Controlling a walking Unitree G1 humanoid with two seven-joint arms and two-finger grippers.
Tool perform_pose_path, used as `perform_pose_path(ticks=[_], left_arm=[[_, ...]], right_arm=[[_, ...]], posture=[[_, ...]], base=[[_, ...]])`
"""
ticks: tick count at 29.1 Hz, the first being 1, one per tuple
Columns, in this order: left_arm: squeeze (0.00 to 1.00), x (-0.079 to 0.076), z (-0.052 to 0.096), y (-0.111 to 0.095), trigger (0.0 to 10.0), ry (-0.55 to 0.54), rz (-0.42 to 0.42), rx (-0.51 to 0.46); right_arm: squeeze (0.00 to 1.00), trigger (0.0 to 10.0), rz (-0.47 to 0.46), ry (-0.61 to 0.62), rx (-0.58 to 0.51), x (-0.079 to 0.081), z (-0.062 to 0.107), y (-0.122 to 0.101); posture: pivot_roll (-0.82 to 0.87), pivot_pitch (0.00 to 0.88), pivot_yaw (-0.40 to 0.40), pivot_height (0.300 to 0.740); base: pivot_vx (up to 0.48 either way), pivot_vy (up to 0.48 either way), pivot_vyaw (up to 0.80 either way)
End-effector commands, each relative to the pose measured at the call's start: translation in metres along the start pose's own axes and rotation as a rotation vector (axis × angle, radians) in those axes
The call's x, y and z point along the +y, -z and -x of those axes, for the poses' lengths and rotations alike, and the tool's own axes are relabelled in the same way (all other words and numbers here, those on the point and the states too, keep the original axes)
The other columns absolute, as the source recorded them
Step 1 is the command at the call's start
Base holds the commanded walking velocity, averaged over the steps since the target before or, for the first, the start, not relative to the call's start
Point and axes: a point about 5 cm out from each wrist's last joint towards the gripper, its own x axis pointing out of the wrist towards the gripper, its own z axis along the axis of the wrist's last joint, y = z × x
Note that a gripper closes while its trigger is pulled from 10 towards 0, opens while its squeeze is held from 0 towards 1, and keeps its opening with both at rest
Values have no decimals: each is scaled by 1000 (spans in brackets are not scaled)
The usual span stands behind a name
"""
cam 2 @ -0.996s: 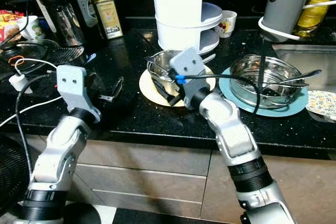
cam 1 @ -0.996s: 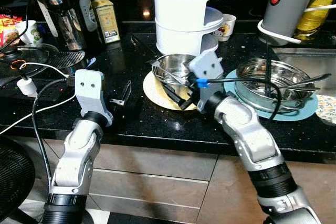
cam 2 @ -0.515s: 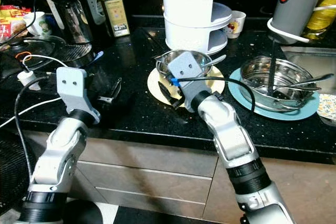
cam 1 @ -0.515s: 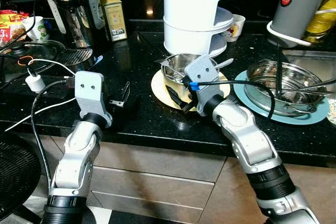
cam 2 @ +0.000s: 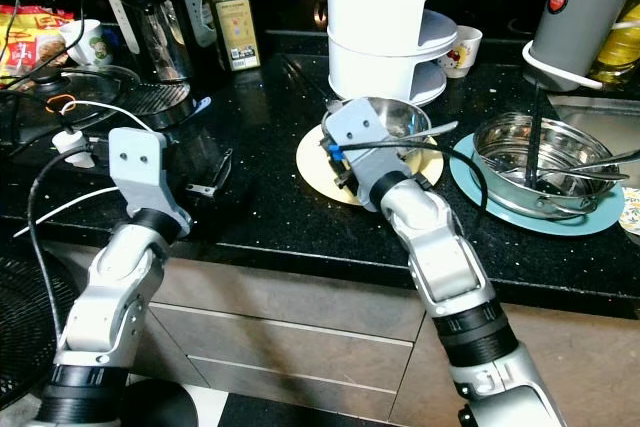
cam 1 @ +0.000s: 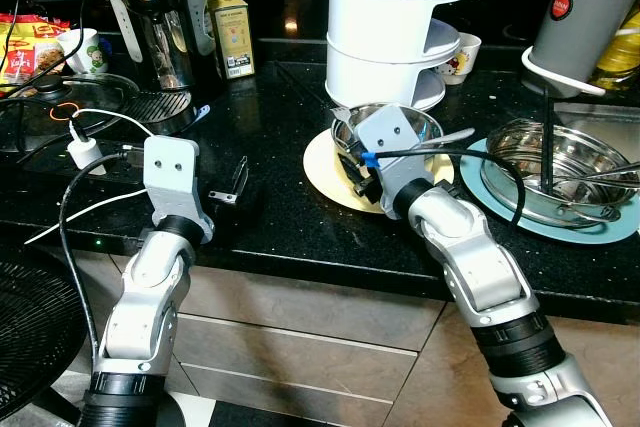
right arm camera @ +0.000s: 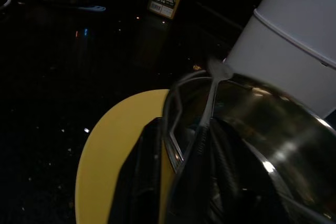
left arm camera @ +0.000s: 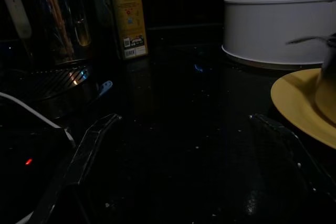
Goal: Kitchen organization
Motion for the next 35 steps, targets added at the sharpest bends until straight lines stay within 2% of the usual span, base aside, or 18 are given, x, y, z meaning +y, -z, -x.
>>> perform_pose_path(ticks=[1, 16, 21, 23, 35], left_arm=[[0, 0, -1, 3, 10000, -3, 1, 8], [0, 1, 0, 3, 10000, -4, -2, 16], [0, 1, 0, 3, 10000, -5, -2, 16], [0, 0, 1, 4, 10000, -2, -1, 18], [0, 0, -1, 3, 10000, 4, -3, 14]], right_arm=[[0, 0, -24, -18, 51, 3, -2, 8], [0, 0, -92, -2, 2, 3, -4, -3], [0, 0, -195, 6, -74, 2, -4, -13], [0, 0, -305, 3, -149, 1, -2, -22], [0, 0, -439, 11, -183, -3, -2, -24]], posture=[[9, 0, 12, 740], [14, 0, 15, 740], [13, 0, 15, 740], [15, 0, 15, 740], [13, 0, 21, 740]], base=[[0, 0, 0], [0, 0, 0], [0, 0, 0], [0, 0, 0], [0, 0, 0]])
